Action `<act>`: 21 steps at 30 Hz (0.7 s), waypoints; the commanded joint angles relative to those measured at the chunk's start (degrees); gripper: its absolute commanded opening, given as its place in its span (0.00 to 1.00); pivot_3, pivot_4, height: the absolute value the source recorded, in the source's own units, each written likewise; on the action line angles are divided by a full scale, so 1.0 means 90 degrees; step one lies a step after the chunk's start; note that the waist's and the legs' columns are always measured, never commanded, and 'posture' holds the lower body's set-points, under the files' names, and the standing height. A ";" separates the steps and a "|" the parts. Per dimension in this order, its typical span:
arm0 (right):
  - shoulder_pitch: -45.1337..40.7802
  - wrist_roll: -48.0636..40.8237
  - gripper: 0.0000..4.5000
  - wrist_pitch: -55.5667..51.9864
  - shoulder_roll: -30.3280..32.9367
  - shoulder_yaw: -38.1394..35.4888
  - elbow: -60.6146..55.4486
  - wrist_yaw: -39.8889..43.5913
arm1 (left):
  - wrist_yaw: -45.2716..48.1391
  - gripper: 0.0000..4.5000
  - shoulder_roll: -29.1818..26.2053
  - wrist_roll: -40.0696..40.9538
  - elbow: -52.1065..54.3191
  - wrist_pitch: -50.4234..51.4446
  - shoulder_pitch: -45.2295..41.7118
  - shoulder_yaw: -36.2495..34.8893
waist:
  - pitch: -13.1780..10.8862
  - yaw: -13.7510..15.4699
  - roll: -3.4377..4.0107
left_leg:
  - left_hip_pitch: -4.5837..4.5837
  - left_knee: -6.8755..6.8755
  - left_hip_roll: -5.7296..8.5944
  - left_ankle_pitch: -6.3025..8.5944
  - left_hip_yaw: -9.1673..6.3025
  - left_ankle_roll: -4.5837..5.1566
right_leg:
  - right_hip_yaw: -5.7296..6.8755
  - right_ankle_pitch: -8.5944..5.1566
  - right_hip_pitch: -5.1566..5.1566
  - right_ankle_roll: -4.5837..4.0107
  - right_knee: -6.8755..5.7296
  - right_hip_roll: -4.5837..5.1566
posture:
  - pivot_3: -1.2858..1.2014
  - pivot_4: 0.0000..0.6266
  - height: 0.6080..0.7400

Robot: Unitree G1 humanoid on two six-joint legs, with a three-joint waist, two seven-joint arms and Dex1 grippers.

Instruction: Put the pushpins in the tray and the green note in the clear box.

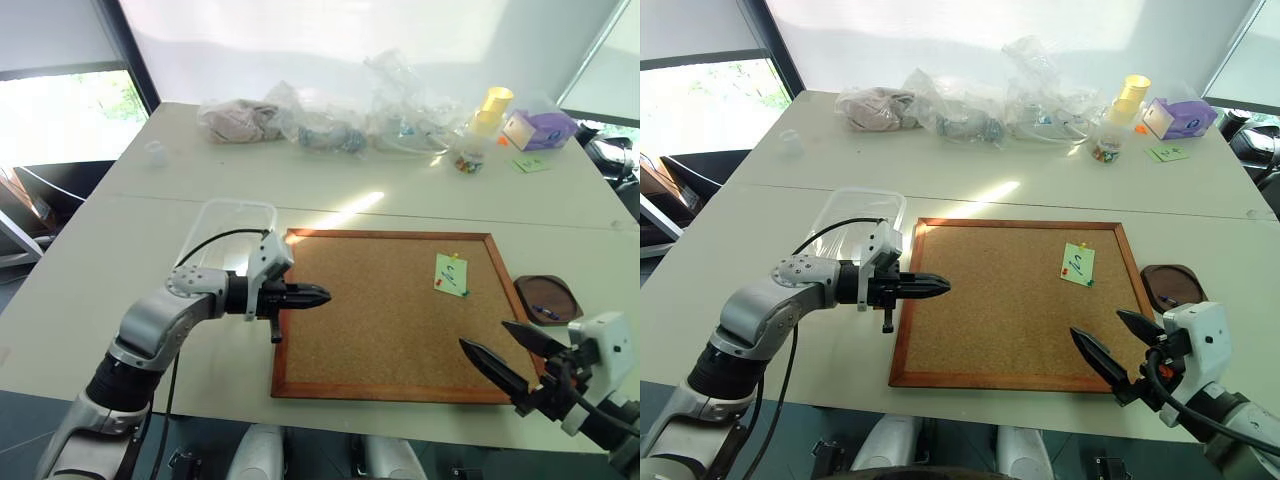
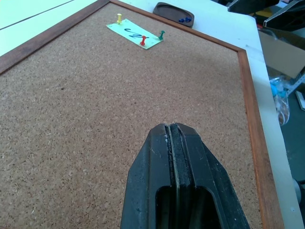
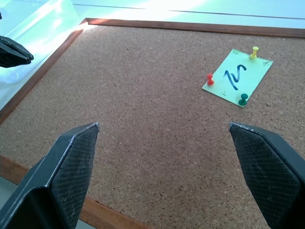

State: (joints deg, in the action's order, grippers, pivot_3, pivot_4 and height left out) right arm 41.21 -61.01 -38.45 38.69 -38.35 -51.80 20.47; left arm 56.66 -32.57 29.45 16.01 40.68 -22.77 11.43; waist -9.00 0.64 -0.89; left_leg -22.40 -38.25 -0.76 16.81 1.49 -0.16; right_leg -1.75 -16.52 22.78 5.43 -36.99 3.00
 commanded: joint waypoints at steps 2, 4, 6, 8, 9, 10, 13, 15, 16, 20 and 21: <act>-0.0057 -0.0069 1.00 0.0023 0.0013 -0.0021 -0.0057 -0.0028 | -0.0092 0.00 -0.0004 0.0073 0.0243 -0.0067 0.0001 -0.0175 | 0.0000 0.0000 0.0000 | 0.0000 0.0000 0.0000 0.0000 0.0000 0.0000 | 0.0000 0.0000 0.0000 0.0000 0.0000 0.0000 | 0.52 0.24 1.00; -0.0069 -0.0061 1.00 0.0015 0.0002 -0.0003 -0.0081 -0.0055 | -0.0098 0.00 0.0011 0.0099 0.0195 -0.0067 -0.0060 -0.0199 | 0.0000 -0.0001 0.0000 | 0.0000 0.0000 0.0000 0.0000 0.0000 0.0000 | 0.0000 0.0000 0.0000 0.0000 0.0000 0.0000 | 0.52 0.24 1.00; -0.0087 -0.0050 1.00 0.0009 -0.0007 0.0018 -0.0097 -0.0090 | -0.0086 0.00 0.0012 0.0099 0.0160 -0.0094 -0.0095 -0.0204 | 0.0000 0.0001 0.0000 | 0.0000 0.0000 0.0000 0.0000 0.0000 0.0000 | 0.0000 0.0000 0.0000 0.0000 0.0000 0.0000 | 0.52 0.24 1.00; -0.0124 -0.0002 1.00 0.0021 -0.0020 0.0059 -0.0106 -0.0140 | -0.0078 0.00 0.0016 0.0091 0.0136 -0.0104 -0.0110 -0.0199 | 0.0000 0.0000 0.0000 | 0.0000 0.0000 0.0000 0.0000 0.0000 0.0000 | 0.0000 0.0000 0.0000 0.0000 0.0000 0.0000 | 0.52 0.24 1.00; -0.0133 0.0028 1.00 0.0032 -0.0033 0.0084 -0.0110 -0.0167 | -0.0087 0.00 0.0011 0.0055 0.0130 -0.0123 -0.0112 -0.0183 | 0.0000 -0.0002 0.0000 | 0.0000 0.0000 0.0000 0.0000 0.0000 0.0000 | 0.0000 0.0000 0.0000 0.0000 0.0000 0.0000 | 0.52 0.24 1.00; -0.0147 0.0049 1.00 0.0040 -0.0043 0.0115 -0.0112 -0.0191 | -0.0082 0.00 0.0020 0.0036 0.0121 -0.0158 -0.0115 -0.0178 | 0.0000 -0.0002 0.0000 | 0.0000 0.0000 0.0000 0.0000 0.0000 0.0000 | 0.0000 0.0000 0.0000 0.0000 0.0000 0.0000 | 0.52 0.24 1.00; -0.0162 0.0074 1.00 0.0063 -0.0058 0.0182 -0.0112 -0.0233 | -0.0078 0.00 0.0031 0.0021 0.0103 -0.0188 -0.0142 -0.0174 | 0.0000 0.0000 0.0000 | 0.0000 0.0000 0.0000 0.0000 0.0000 0.0000 | 0.0000 0.0000 0.0000 0.0000 0.0000 0.0000 | 0.52 0.24 1.00; -0.0169 0.0075 1.00 0.0074 -0.0064 0.0195 -0.0106 -0.0250 | -0.0058 0.00 0.0023 -0.0005 0.0055 -0.0225 -0.0182 -0.0169 | 0.0000 0.0001 0.0000 | 0.0000 0.0000 0.0000 0.0000 0.0000 0.0000 | 0.0000 0.0000 0.0000 0.0000 0.0000 0.0000 | 0.52 0.24 1.00; -0.0182 0.0076 1.00 0.0074 -0.0062 0.0198 -0.0090 -0.0256 | -0.0051 0.00 0.0023 -0.0019 0.0012 -0.0248 -0.0215 -0.0171 | 0.0000 0.0001 0.0000 | 0.0000 0.0000 0.0000 0.0000 0.0000 0.0000 | 0.0000 0.0000 0.0000 0.0000 0.0000 0.0000 | 0.52 0.24 1.00; -0.0318 0.0192 1.00 0.0084 -0.0006 0.0145 0.0065 -0.0255 | -0.0032 0.00 0.0106 -0.0203 -0.0380 -0.0521 -0.0470 -0.0116 | 0.0000 0.0000 0.0000 | 0.0000 0.0000 0.0000 0.0000 0.0000 0.0000 | 0.0001 0.0000 0.0000 0.0000 0.0000 -0.0002 | 0.52 0.24 1.00; -0.0409 0.0206 1.00 0.0088 0.0007 0.0123 0.0122 -0.0287 | -0.0040 0.00 0.0177 -0.0314 -0.0611 -0.0656 -0.0618 -0.0067 | 0.0000 0.0003 0.0000 | 0.0000 0.0000 0.0000 0.0000 0.0000 0.0000 | 0.0000 0.0000 0.0000 0.0000 0.0000 -0.0003 | 0.52 0.24 1.00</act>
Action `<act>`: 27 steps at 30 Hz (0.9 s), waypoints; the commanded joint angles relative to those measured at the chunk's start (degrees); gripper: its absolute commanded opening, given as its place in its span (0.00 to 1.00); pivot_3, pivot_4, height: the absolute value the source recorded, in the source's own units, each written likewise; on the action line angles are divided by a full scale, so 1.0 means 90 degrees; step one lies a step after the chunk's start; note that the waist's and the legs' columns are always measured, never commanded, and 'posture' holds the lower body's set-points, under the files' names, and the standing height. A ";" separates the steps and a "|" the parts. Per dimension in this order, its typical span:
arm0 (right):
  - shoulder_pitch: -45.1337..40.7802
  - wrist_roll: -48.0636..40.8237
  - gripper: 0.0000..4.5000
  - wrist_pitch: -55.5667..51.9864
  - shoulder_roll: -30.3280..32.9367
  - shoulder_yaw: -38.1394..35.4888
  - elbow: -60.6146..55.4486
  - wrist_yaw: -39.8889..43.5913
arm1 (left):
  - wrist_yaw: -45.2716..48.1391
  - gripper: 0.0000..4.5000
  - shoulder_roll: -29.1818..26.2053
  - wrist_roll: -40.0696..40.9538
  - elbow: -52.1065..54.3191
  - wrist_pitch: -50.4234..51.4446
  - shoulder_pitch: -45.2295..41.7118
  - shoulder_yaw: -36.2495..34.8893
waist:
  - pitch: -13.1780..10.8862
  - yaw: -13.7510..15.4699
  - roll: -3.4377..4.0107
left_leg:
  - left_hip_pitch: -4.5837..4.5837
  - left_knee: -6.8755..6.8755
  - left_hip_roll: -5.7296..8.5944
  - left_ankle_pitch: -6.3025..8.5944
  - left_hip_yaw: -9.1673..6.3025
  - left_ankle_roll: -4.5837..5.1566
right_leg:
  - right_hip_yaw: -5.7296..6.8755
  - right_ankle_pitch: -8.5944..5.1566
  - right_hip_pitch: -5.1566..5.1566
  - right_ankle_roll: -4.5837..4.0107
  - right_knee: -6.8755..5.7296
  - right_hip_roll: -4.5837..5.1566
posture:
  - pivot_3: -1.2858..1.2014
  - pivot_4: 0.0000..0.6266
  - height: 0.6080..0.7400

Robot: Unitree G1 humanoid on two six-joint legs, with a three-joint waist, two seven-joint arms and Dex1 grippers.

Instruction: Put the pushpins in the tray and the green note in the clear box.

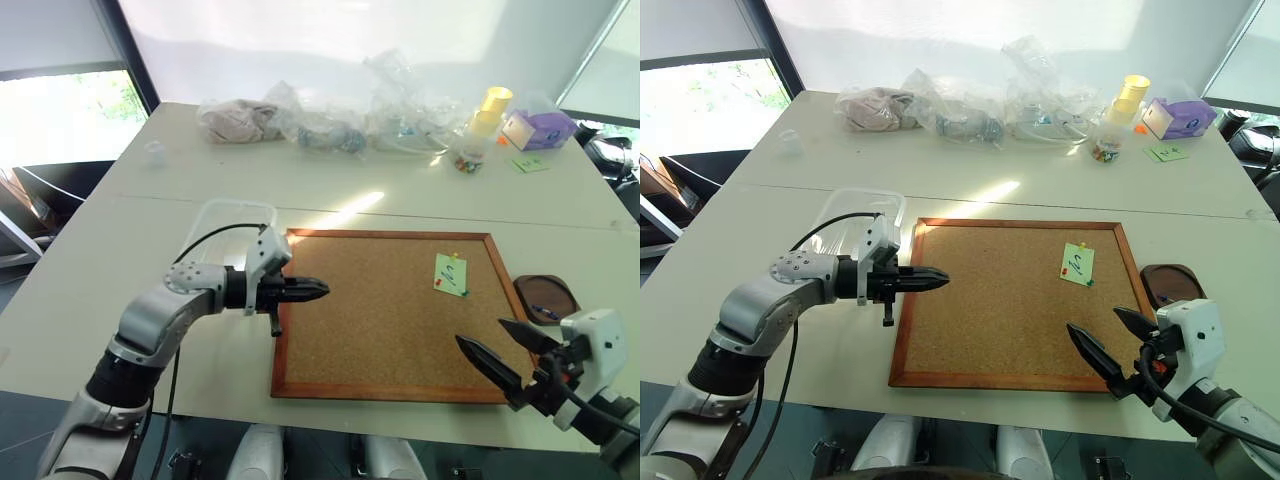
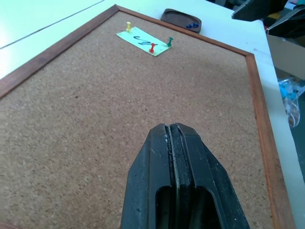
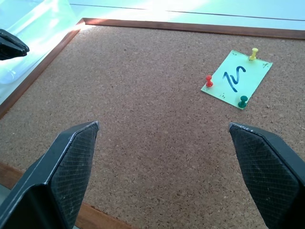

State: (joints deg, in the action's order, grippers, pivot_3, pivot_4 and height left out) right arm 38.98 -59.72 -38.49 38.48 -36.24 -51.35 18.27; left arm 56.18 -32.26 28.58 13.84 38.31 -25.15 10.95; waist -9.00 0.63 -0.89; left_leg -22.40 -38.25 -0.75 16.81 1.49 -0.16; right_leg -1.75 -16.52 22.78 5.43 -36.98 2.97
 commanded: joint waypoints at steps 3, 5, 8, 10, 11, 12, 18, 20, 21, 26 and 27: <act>-0.0689 0.0032 1.00 0.0067 0.0101 -0.0112 0.0374 -0.0237 | 0.0300 0.00 0.0484 -0.0495 -0.1150 -0.0814 -0.0983 0.0301 | -0.0001 0.0010 -0.0002 | 0.0000 -0.0001 0.0004 0.0000 0.0000 0.0000 | 0.0001 0.0003 -0.0002 0.0006 0.0000 -0.0012 | 0.52 0.24 1.00; -0.1171 0.0126 1.00 0.0035 0.0165 0.0004 0.0613 -0.0413 | 0.0506 0.00 0.0814 -0.0689 -0.1718 -0.1081 -0.1418 0.0558 | -0.0001 0.0008 -0.0003 | -0.0002 -0.0003 0.0012 0.0000 0.0002 0.0000 | 0.0005 0.0008 0.0000 0.0015 0.0001 -0.0016 | 0.52 0.24 1.00; -0.1870 0.0575 1.00 -0.0163 0.0341 0.0393 0.0975 -0.0745 | 0.0754 0.00 0.1271 -0.0985 -0.2520 -0.1446 -0.1893 0.0865 | -0.0002 0.0007 -0.0003 | -0.0006 -0.0003 0.0018 0.0000 0.0002 0.0000 | 0.0005 0.0010 0.0002 0.0018 0.0002 -0.0016 | 0.52 0.24 1.00; -0.2414 0.1070 1.00 -0.0290 0.0477 0.0855 0.1424 -0.0889 | 0.0822 0.00 0.1682 -0.1281 -0.3221 -0.1897 -0.2154 0.1093 | -0.0002 -0.0010 -0.0004 | -0.0006 -0.0001 0.0017 0.0000 0.0001 0.0001 | 0.0004 0.0010 0.0005 0.0018 0.0002 -0.0019 | 0.52 0.24 1.00; -0.2693 0.1227 1.00 -0.0330 0.0483 0.1076 0.1629 -0.0941 | 0.0823 0.00 0.1868 -0.1412 -0.3520 -0.2066 -0.2243 0.1191 | -0.0002 -0.0015 -0.0004 | -0.0005 -0.0001 0.0015 0.0000 0.0001 0.0001 | 0.0004 0.0010 0.0004 0.0018 0.0002 -0.0023 | 0.52 0.24 1.00; -0.2951 0.1344 1.00 -0.0375 0.0452 0.1249 0.1814 -0.0997 | 0.0832 0.00 0.2023 -0.1542 -0.3773 -0.2247 -0.2310 0.1263 | -0.0002 -0.0022 -0.0004 | -0.0006 -0.0001 0.0015 0.0000 0.0001 0.0002 | 0.0003 0.0010 0.0006 0.0018 0.0001 -0.0026 | 0.52 0.24 1.00; -0.4590 0.2117 1.00 -0.0392 -0.0115 0.2076 0.3077 -0.1363 | 0.0621 0.00 0.2658 -0.2304 -0.4807 -0.3053 -0.2521 0.1528 | -0.0002 -0.0049 -0.0001 | -0.0013 -0.0002 0.0009 0.0000 0.0002 0.0002 | -0.0001 0.0011 0.0020 0.0020 -0.0009 -0.0034 | 0.52 0.24 1.00; -0.4914 0.2322 1.00 -0.0349 -0.0335 0.2222 0.3392 -0.1372 | 0.0589 0.00 0.2739 -0.2482 -0.4993 -0.3230 -0.2538 0.1532 | -0.0001 -0.0030 0.0002 | -0.0015 -0.0002 0.0012 -0.0001 0.0002 0.0002 | -0.0001 0.0011 0.0024 0.0020 -0.0012 -0.0031 | 0.52 0.24 1.00; -0.5023 0.2417 1.00 -0.0327 -0.0416 0.2284 0.3506 -0.1357 | 0.0598 0.00 0.2768 -0.2522 -0.5037 -0.3261 -0.2533 0.1520 | -0.0001 -0.0025 0.0002 | -0.0016 -0.0002 0.0011 0.0000 0.0002 0.0002 | -0.0001 0.0011 0.0025 0.0021 -0.0013 -0.0032 | 0.52 0.24 1.00; -0.5389 0.2862 1.00 -0.0199 -0.0734 0.2550 0.3967 -0.1247 | 0.0629 0.00 0.2744 -0.2869 -0.5105 -0.3468 -0.2410 0.1645 | 0.0000 -0.0001 0.0005 | -0.0039 -0.0003 0.0013 -0.0001 0.0002 0.0002 | 0.0000 0.0012 0.0045 0.0022 -0.0014 -0.0026 | 0.52 0.24 1.00; -0.5438 0.2935 1.00 -0.0178 -0.0781 0.2580 0.4042 -0.1221 | 0.0648 0.00 0.2746 -0.2908 -0.5100 -0.3479 -0.2381 0.1654 | 0.0000 -0.0002 0.0005 | -0.0040 -0.0004 0.0012 -0.0001 0.0003 0.0002 | 0.0000 0.0012 0.0046 0.0023 -0.0014 -0.0027 | 0.52 0.24 1.00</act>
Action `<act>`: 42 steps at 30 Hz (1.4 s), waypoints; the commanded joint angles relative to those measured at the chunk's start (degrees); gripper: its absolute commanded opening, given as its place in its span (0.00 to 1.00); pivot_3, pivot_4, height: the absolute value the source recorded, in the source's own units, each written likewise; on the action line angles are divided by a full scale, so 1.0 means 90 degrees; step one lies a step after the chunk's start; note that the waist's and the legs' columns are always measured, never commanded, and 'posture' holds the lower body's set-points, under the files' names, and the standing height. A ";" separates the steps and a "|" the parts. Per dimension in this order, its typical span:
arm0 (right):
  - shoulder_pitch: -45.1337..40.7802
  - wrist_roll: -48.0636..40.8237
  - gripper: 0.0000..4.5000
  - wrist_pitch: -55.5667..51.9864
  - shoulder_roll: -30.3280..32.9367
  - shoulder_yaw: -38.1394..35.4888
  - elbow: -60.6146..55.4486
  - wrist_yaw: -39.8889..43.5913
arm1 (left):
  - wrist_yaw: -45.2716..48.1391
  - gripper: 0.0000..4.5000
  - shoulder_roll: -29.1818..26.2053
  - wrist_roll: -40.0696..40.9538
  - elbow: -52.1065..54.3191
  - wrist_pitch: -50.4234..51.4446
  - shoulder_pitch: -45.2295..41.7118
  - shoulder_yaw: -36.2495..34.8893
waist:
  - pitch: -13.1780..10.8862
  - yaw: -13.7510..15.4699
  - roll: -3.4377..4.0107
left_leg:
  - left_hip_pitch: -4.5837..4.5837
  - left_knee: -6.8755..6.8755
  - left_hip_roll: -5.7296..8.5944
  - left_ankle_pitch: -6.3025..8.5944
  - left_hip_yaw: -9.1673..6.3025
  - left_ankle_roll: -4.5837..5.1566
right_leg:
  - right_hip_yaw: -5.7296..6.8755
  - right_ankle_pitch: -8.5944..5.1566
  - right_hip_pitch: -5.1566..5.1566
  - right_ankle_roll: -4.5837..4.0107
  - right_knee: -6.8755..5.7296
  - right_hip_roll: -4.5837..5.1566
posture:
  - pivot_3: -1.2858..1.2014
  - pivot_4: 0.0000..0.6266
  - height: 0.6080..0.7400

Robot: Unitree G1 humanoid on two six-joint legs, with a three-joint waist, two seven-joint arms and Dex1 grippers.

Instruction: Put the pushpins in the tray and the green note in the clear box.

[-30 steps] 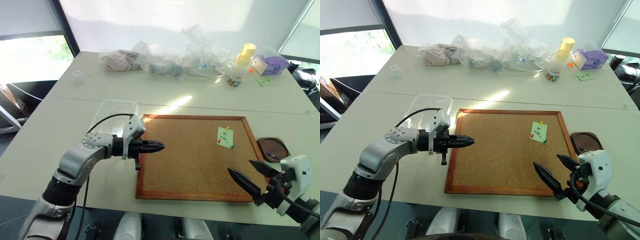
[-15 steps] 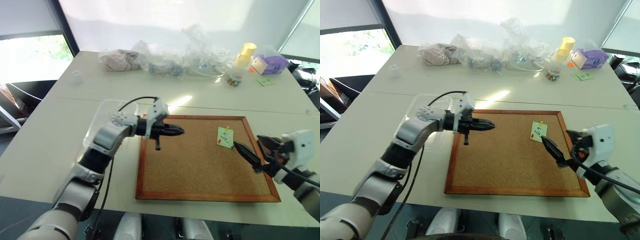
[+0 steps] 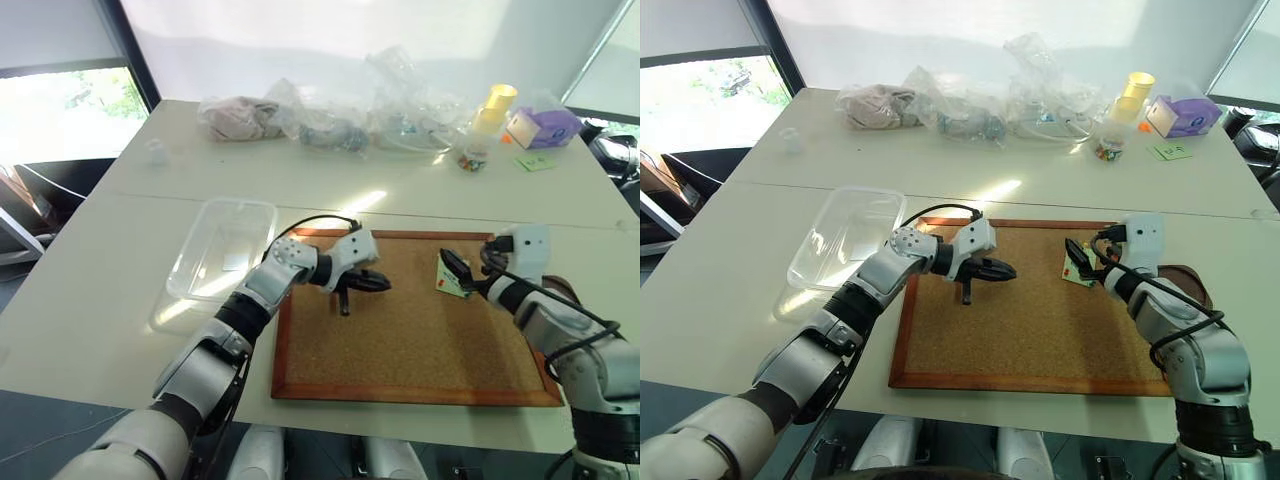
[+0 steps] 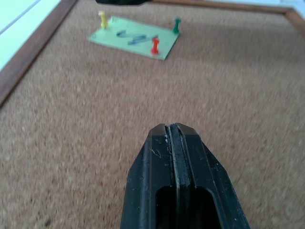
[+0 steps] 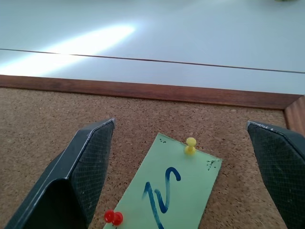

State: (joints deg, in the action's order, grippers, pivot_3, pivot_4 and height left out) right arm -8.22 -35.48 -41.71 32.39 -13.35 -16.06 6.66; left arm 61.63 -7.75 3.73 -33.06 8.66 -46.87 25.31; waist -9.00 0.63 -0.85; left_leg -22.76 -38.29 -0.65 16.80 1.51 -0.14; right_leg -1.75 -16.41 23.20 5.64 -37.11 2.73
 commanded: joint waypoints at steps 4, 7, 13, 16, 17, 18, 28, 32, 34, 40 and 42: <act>-0.0396 0.0458 1.00 0.0198 -0.0287 0.0028 0.0489 0.0096 | 0.0041 0.00 0.0063 -0.0247 0.0117 -0.0147 0.0096 0.0040 | 0.0001 -0.0001 0.0001 | 0.0002 0.0000 0.0000 0.0000 0.0001 0.0000 | 0.0000 0.0000 0.0001 0.0000 -0.0006 0.0001 | 0.52 0.24 1.00; -0.0535 0.0589 1.00 0.0212 -0.0370 0.0028 0.0678 0.0142 | 0.0057 0.00 0.0095 -0.0276 0.0184 -0.0108 0.0153 0.0027 | 0.0001 -0.0004 0.0001 | 0.0002 -0.0001 0.0000 0.0000 0.0002 0.0000 | 0.0000 0.0000 0.0000 0.0000 -0.0006 0.0001 | 0.52 0.24 1.00; -0.0669 0.0720 0.82 0.0083 -0.0489 -0.0041 0.0855 0.0220 | 0.0043 0.00 0.0129 -0.0310 0.0219 -0.0085 0.0179 -0.0007 | 0.0001 0.0000 0.0002 | 0.0002 0.0000 0.0000 0.0000 0.0000 0.0000 | 0.0001 0.0000 0.0000 0.0000 -0.0007 0.0002 | 0.52 0.24 1.00; -0.0676 0.0686 0.50 -0.0059 -0.0511 -0.0057 0.0869 0.0276 | 0.0039 0.00 0.0135 -0.0313 0.0240 -0.0077 0.0194 -0.0018 | 0.0001 0.0001 0.0002 | 0.0002 0.0000 0.0000 0.0000 0.0000 0.0000 | 0.0001 0.0000 0.0000 0.0000 -0.0007 0.0003 | 0.52 0.24 1.00; -0.0669 0.0685 0.39 -0.0088 -0.0520 -0.0054 0.0856 0.0287 | 0.0038 0.00 0.0137 -0.0315 0.0242 -0.0077 0.0198 -0.0021 | 0.0001 0.0001 0.0002 | 0.0002 0.0000 0.0000 0.0000 0.0000 0.0000 | 0.0001 0.0000 0.0000 0.0000 -0.0007 0.0003 | 0.52 0.24 1.00; -0.0660 0.0698 0.28 -0.0107 -0.0527 -0.0047 0.0841 0.0296 | 0.0037 0.00 0.0139 -0.0319 0.0242 -0.0076 0.0200 -0.0025 | 0.0001 -0.0001 0.0002 | 0.0002 0.0000 0.0000 0.0000 0.0000 0.0000 | 0.0001 0.0000 0.0000 0.0000 -0.0007 0.0003 | 0.52 0.24 1.00; -0.0623 0.0829 0.01 -0.0172 -0.0622 -0.0228 0.0730 0.0291 | -0.0043 0.00 0.0110 -0.0615 0.0122 -0.0242 0.0208 0.0062 | 0.0002 -0.0002 0.0004 | 0.0005 0.0000 0.0000 0.0000 0.0001 0.0000 | 0.0001 0.0000 -0.0002 0.0000 -0.0009 0.0002 | 0.52 0.24 1.00; -0.0647 0.0865 0.01 -0.0040 -0.0637 -0.0322 0.0684 0.0266 | -0.0128 0.00 0.0103 -0.0798 0.0027 -0.0283 0.0192 0.0124 | 0.0002 0.0001 0.0004 | 0.0006 0.0000 0.0000 0.0000 0.0001 0.0000 | 0.0001 0.0000 -0.0003 0.0000 -0.0009 0.0002 | 0.52 0.24 1.00; -0.0652 0.0910 0.01 0.0073 -0.0632 -0.0368 0.0624 0.0251 | -0.0186 0.00 0.0079 -0.0945 -0.0062 -0.0303 0.0188 0.0202 | 0.0003 0.0005 0.0004 | 0.0005 0.0000 0.0001 0.0000 0.0001 0.0000 | 0.0001 0.0000 -0.0003 0.0000 -0.0009 0.0003 | 0.52 0.24 1.00; -0.0659 0.1080 0.01 0.0348 -0.0666 -0.0453 0.0558 0.0212 | -0.0137 0.00 -0.0009 -0.1246 -0.0018 -0.0108 0.0305 0.0430 | 0.0003 0.0004 0.0005 | 0.0020 -0.0002 0.0005 0.0000 0.0002 0.0000 | 0.0000 0.0000 -0.0019 0.0001 -0.0008 0.0006 | 0.52 0.24 1.00; -0.0663 0.1102 0.01 0.0397 -0.0698 -0.0482 0.0545 0.0207 | -0.0141 0.00 -0.0003 -0.1273 0.0030 -0.0041 0.0343 0.0441 | 0.0004 0.0001 0.0006 | 0.0030 -0.0002 0.0005 0.0000 0.0001 0.0000 | 0.0001 0.0000 -0.0029 0.0001 -0.0008 0.0006 | 0.52 0.24 1.00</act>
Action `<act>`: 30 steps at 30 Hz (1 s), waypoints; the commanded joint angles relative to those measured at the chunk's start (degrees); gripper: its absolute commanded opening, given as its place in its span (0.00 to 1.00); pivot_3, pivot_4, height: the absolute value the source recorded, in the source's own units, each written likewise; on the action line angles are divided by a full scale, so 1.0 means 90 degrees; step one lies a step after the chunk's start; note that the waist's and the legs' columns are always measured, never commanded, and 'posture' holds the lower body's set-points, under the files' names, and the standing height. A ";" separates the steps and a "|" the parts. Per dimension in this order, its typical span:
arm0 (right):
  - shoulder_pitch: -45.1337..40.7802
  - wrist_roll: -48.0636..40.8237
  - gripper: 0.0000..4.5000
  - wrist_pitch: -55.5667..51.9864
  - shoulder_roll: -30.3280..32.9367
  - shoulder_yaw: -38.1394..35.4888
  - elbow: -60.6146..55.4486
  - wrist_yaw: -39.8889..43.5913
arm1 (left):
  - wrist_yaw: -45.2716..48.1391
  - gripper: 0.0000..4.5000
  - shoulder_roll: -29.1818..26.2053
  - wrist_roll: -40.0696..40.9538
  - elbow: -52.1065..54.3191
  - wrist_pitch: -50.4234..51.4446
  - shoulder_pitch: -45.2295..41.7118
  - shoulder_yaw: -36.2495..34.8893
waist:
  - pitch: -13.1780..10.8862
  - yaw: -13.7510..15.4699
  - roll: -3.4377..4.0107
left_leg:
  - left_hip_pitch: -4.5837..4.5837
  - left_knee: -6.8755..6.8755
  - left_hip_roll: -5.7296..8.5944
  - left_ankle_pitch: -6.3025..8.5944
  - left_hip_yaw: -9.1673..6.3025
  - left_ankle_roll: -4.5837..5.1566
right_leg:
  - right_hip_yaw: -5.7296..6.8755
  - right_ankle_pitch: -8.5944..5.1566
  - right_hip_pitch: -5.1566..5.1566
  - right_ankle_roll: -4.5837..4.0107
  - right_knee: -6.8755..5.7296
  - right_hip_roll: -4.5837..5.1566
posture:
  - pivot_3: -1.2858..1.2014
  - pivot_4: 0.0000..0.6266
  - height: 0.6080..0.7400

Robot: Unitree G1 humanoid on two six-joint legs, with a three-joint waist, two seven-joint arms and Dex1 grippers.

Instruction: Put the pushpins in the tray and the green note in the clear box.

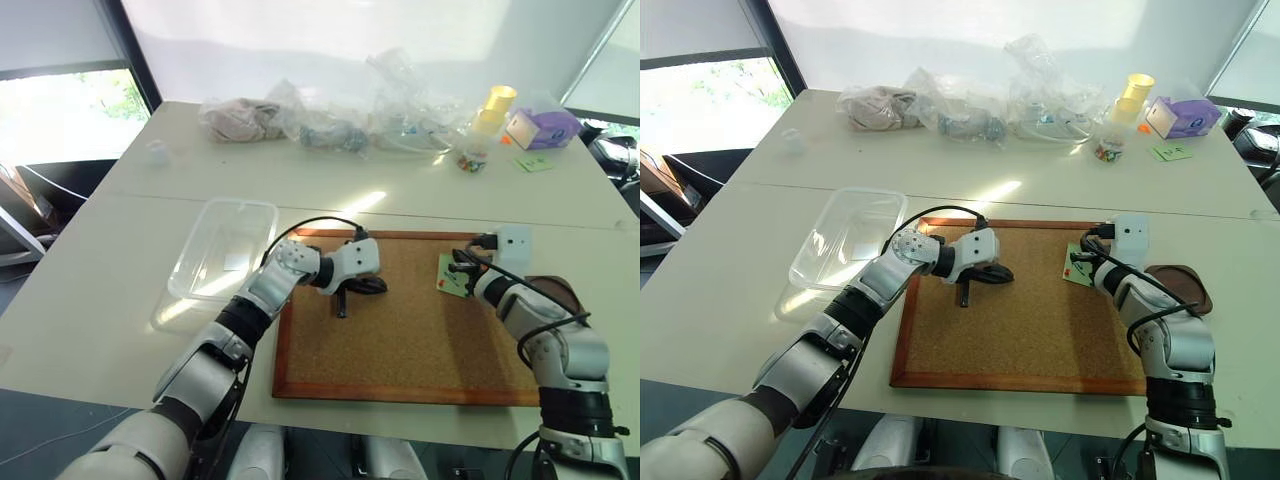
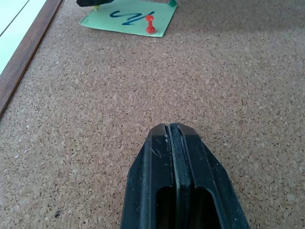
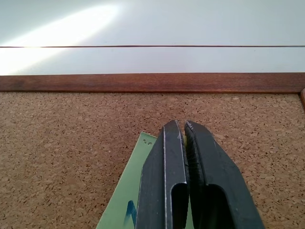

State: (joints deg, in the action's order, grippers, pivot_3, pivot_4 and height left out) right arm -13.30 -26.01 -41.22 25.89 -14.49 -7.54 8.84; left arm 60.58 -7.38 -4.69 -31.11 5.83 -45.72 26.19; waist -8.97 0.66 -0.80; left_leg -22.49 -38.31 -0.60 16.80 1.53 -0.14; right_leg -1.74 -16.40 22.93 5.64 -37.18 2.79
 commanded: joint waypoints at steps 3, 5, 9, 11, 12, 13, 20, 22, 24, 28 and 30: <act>-0.0074 0.0076 0.01 0.0389 -0.0002 -0.0367 -0.0422 -0.0048 | -0.0017 0.00 -0.0038 -0.0369 -0.0127 0.0299 0.0259 0.0342 | 0.0001 -0.0001 0.0000 | 0.0009 0.0000 0.0000 0.0000 -0.0001 0.0000 | 0.0000 0.0000 -0.0011 0.0000 0.0001 0.0000 | 0.52 0.24 1.00; -0.0045 0.0133 0.01 0.0455 -0.0009 -0.0351 -0.0417 -0.0036 | -0.0007 0.00 -0.0035 -0.0376 -0.0090 0.0317 0.0278 0.0337 | 0.0003 -0.0003 -0.0001 | 0.0012 0.0000 0.0000 0.0000 -0.0003 0.0000 | 0.0001 0.0000 -0.0017 0.0000 0.0003 0.0000 | 0.52 0.24 1.00; 0.0028 0.0331 0.01 0.0669 -0.0018 -0.0289 -0.0410 0.0023 | 0.0000 0.00 -0.0018 -0.0362 -0.0051 0.0363 0.0284 0.0317 | 0.0005 -0.0008 0.0003 | 0.0014 0.0000 -0.0001 0.0000 -0.0004 0.0000 | 0.0002 0.0000 -0.0018 0.0000 0.0002 0.0000 | 0.52 0.24 1.00; 0.0144 0.0350 0.01 0.0751 -0.0068 -0.0366 -0.0506 0.0015 | 0.0005 0.00 -0.0017 -0.0344 -0.0015 0.0390 0.0294 0.0305 | 0.0005 -0.0002 0.0003 | 0.0014 0.0000 -0.0001 0.0000 -0.0004 0.0000 | 0.0002 0.0000 -0.0018 0.0000 0.0003 0.0000 | 0.52 0.24 1.00; 0.0228 0.0319 0.01 0.0782 -0.0098 -0.0468 -0.0603 -0.0011 | 0.0010 0.00 -0.0016 -0.0330 0.0004 0.0403 0.0300 0.0295 | 0.0005 0.0000 0.0002 | 0.0013 0.0000 -0.0001 0.0000 -0.0004 0.0000 | 0.0002 0.0000 -0.0018 0.0000 0.0003 0.0000 | 0.52 0.24 1.00; 0.0298 0.0291 0.01 0.0797 -0.0125 -0.0539 -0.0695 -0.0038 | 0.0017 0.00 -0.0025 -0.0320 0.0044 0.0418 0.0320 0.0289 | 0.0005 0.0001 0.0002 | 0.0013 0.0000 -0.0001 0.0000 -0.0004 0.0000 | 0.0002 0.0000 -0.0018 0.0000 0.0003 0.0000 | 0.52 0.24 1.00; 0.1657 0.0083 0.01 0.0930 -0.0375 -0.2006 -0.1820 -0.0492 | 0.0030 0.00 -0.0019 -0.0119 0.0282 0.0369 0.0337 0.0087 | 0.0007 -0.0010 0.0006 | 0.0008 0.0003 -0.0001 0.0001 -0.0010 0.0001 | 0.0003 0.0000 -0.0018 0.0000 0.0011 0.0000 | 0.52 0.24 1.00; 0.1843 0.0080 0.01 0.0860 -0.0378 -0.2143 -0.1838 -0.0503 | 0.0030 0.00 0.0008 -0.0101 0.0287 0.0350 0.0319 0.0074 | 0.0012 -0.0056 0.0015 | 0.0015 0.0003 -0.0003 0.0001 -0.0008 0.0001 | 0.0002 0.0000 -0.0021 0.0000 0.0009 -0.0002 | 0.52 0.24 1.00; 0.1972 0.0086 0.01 0.0799 -0.0370 -0.2208 -0.1817 -0.0505 | 0.0024 0.00 0.0036 -0.0088 0.0276 0.0329 0.0299 0.0072 | 0.0019 -0.0070 0.0026 | 0.0023 0.0003 -0.0003 0.0001 -0.0008 0.0001 | 0.0001 -0.0001 -0.0027 -0.0001 0.0005 -0.0004 | 0.52 0.24 1.00; 0.2018 -0.0068 0.01 0.0671 -0.0413 -0.2252 -0.1805 -0.0495 | -0.0033 0.00 0.0091 -0.0132 0.0178 0.0189 0.0264 0.0074 | 0.0024 -0.0058 0.0034 | 0.0023 0.0003 -0.0003 0.0001 -0.0008 0.0001 | 0.0001 -0.0001 -0.0028 -0.0001 0.0006 -0.0005 | 0.52 0.24 1.00; 0.2007 -0.0084 0.01 0.0662 -0.0445 -0.2276 -0.1727 -0.0537 | -0.0054 0.00 0.0103 -0.0154 0.0134 0.0149 0.0258 0.0071 | 0.0023 -0.0026 0.0034 | 0.0021 0.0003 -0.0001 0.0001 -0.0008 0.0001 | 0.0001 -0.0001 -0.0028 -0.0001 0.0009 -0.0004 | 0.52 0.24 1.00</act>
State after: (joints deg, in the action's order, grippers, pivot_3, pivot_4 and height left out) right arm 5.14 -26.10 -35.71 21.86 -33.18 -21.97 4.32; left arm 59.83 -6.64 -5.22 -28.78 7.04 -44.04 25.34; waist -8.76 0.42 -0.49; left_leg -22.32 -38.28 -0.61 16.81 1.45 -0.13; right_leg -1.74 -16.41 22.69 5.63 -37.09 2.75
